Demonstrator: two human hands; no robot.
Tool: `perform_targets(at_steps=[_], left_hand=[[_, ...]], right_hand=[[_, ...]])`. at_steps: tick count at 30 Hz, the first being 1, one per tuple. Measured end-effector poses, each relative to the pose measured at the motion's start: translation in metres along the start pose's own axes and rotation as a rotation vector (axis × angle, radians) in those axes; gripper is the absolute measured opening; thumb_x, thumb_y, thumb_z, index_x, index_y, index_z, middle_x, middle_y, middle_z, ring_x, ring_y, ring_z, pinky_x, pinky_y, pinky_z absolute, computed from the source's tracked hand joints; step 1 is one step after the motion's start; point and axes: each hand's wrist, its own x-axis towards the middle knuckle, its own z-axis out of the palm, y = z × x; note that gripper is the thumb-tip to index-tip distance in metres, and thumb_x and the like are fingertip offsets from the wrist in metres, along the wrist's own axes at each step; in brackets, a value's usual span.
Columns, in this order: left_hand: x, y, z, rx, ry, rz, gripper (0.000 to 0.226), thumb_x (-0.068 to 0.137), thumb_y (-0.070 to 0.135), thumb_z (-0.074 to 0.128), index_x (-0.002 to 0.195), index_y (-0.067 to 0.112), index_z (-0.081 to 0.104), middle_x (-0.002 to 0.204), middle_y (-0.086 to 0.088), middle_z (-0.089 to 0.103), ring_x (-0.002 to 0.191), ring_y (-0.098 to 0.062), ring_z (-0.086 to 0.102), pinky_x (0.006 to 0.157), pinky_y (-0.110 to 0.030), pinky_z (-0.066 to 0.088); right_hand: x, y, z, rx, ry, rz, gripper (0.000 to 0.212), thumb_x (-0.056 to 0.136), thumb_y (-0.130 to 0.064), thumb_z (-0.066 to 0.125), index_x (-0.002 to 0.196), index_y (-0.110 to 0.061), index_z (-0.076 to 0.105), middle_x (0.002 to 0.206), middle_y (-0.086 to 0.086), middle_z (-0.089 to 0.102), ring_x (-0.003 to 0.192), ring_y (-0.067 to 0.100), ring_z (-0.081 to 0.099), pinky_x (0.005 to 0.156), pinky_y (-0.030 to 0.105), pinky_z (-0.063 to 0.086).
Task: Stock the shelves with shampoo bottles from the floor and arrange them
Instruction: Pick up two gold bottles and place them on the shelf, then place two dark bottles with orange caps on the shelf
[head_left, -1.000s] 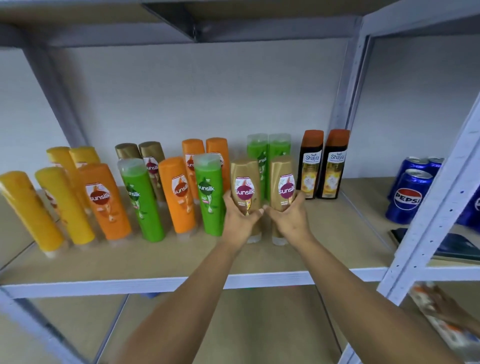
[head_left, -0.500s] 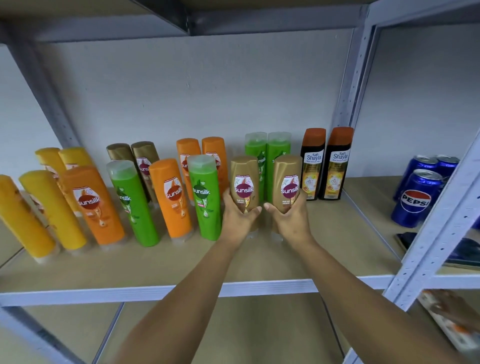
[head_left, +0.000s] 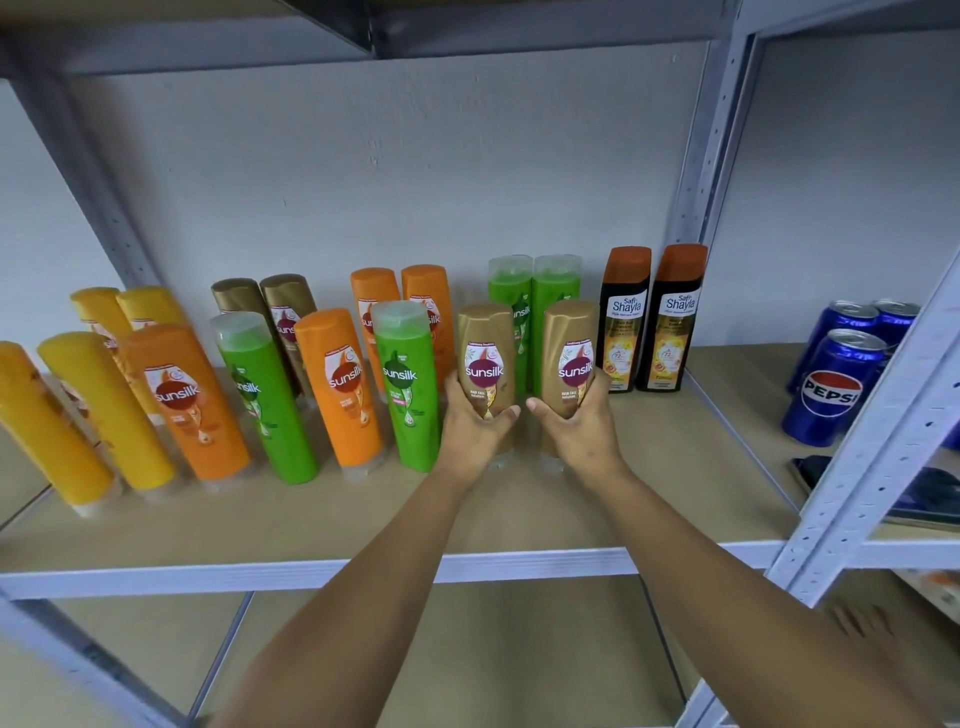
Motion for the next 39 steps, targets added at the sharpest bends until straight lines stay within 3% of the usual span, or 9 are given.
perform_targets(at_steps=[4, 7, 13, 15, 21, 25, 31, 35, 39], left_hand=[[0.000, 0.000, -0.001, 0.012, -0.004, -0.008, 0.077, 0.072, 0.008, 0.080, 0.130, 0.020, 0.031, 0.107, 0.016, 0.054, 0.095, 0.011, 0.054, 0.080, -0.008, 0.042], [-0.001, 0.000, -0.001, 0.026, -0.012, -0.008, 0.073, 0.073, 0.009, 0.080, 0.126, 0.023, 0.032, 0.110, 0.011, 0.055, 0.097, 0.000, 0.057, 0.084, -0.013, 0.043], [-0.008, -0.001, -0.004, 0.073, -0.016, -0.009, 0.078, 0.073, 0.020, 0.077, 0.136, 0.016, 0.030, 0.127, -0.003, 0.053, 0.114, -0.015, 0.057, 0.101, -0.036, 0.046], [-0.016, -0.001, -0.008, 0.118, -0.027, 0.000, 0.084, 0.074, 0.025, 0.073, 0.142, 0.017, 0.024, 0.135, -0.002, 0.048, 0.122, -0.014, 0.052, 0.106, -0.036, 0.042], [-0.049, -0.003, -0.023, 0.327, -0.067, 0.075, 0.079, 0.086, 0.018, 0.063, 0.149, 0.011, 0.016, 0.153, -0.006, 0.028, 0.141, -0.016, 0.027, 0.114, -0.025, 0.021], [-0.072, -0.003, -0.042, 0.481, -0.141, 0.100, 0.069, 0.088, 0.024, 0.060, 0.147, 0.009, 0.027, 0.150, -0.012, 0.033, 0.140, -0.024, 0.028, 0.115, -0.034, 0.024], [-0.128, 0.007, -0.095, 0.766, -0.202, 0.121, 0.065, 0.093, 0.037, 0.050, 0.148, 0.012, 0.027, 0.156, -0.013, 0.022, 0.144, -0.029, 0.018, 0.117, -0.043, 0.017], [-0.177, -0.002, -0.144, 0.834, -0.266, 0.127, 0.061, 0.092, 0.037, 0.050, 0.144, 0.011, 0.032, 0.154, -0.014, 0.027, 0.142, -0.030, 0.022, 0.115, -0.044, 0.020], [-0.231, -0.025, -0.190, 0.848, -0.300, 0.054, 0.061, 0.092, 0.039, 0.050, 0.144, 0.013, 0.032, 0.154, -0.012, 0.025, 0.143, -0.029, 0.020, 0.116, -0.044, 0.019]], right_hand=[[0.000, 0.001, 0.000, -0.008, -0.011, 0.002, 0.080, 0.073, -0.021, 0.081, 0.134, -0.011, 0.030, 0.119, -0.001, 0.054, 0.104, 0.010, 0.054, 0.080, 0.010, 0.041], [0.000, 0.002, 0.000, -0.017, -0.014, 0.009, 0.082, 0.073, -0.023, 0.082, 0.135, -0.011, 0.030, 0.124, 0.003, 0.055, 0.108, 0.013, 0.054, 0.087, 0.021, 0.043], [-0.004, 0.003, -0.003, -0.033, -0.038, 0.006, 0.080, 0.075, -0.027, 0.080, 0.137, -0.015, 0.031, 0.129, 0.001, 0.053, 0.112, 0.010, 0.052, 0.090, 0.017, 0.043], [-0.009, 0.006, -0.005, -0.061, -0.037, -0.008, 0.079, 0.075, -0.032, 0.078, 0.137, -0.015, 0.034, 0.132, 0.001, 0.051, 0.116, 0.009, 0.052, 0.093, 0.016, 0.043], [-0.045, 0.008, -0.012, -0.264, -0.043, 0.010, 0.087, 0.078, -0.050, 0.065, 0.145, -0.011, 0.024, 0.144, 0.010, 0.038, 0.134, 0.023, 0.037, 0.109, 0.042, 0.037], [-0.084, -0.005, -0.013, -0.400, -0.054, -0.031, 0.073, 0.087, -0.036, 0.063, 0.143, -0.004, 0.029, 0.142, 0.015, 0.039, 0.133, 0.027, 0.036, 0.110, 0.033, 0.032], [-0.159, -0.026, 0.001, -0.592, -0.075, 0.013, 0.073, 0.089, -0.049, 0.050, 0.141, -0.001, 0.033, 0.147, 0.023, 0.033, 0.137, 0.037, 0.031, 0.112, 0.047, 0.028], [-0.226, -0.035, 0.020, -0.704, -0.086, 0.037, 0.067, 0.094, -0.039, 0.052, 0.144, -0.001, 0.030, 0.151, 0.022, 0.027, 0.141, 0.034, 0.024, 0.114, 0.042, 0.022], [-0.293, -0.038, 0.043, -0.795, -0.169, 0.080, 0.069, 0.094, -0.048, 0.040, 0.147, -0.005, 0.027, 0.153, 0.019, 0.025, 0.143, 0.031, 0.021, 0.116, 0.041, 0.019]])
